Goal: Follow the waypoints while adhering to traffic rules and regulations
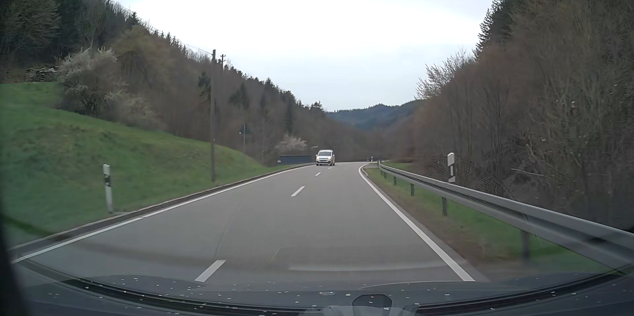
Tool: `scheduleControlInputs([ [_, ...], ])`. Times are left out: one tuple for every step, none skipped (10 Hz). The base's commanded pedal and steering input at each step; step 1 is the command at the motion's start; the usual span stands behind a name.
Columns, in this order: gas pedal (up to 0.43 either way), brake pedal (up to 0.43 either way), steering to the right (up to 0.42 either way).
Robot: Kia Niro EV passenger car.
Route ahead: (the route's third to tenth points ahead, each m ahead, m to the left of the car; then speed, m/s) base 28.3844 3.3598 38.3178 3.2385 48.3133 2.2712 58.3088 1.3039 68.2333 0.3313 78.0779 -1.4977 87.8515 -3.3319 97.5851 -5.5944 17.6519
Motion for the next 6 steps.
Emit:
scheduleControlInputs([
  [0.000, 0.000, 0.000],
  [0.000, 0.000, 0.000],
  [0.000, 0.000, 0.000],
  [0.000, 0.000, 0.000],
  [0.000, 0.000, 0.000],
  [0.000, 0.000, 0.000],
])
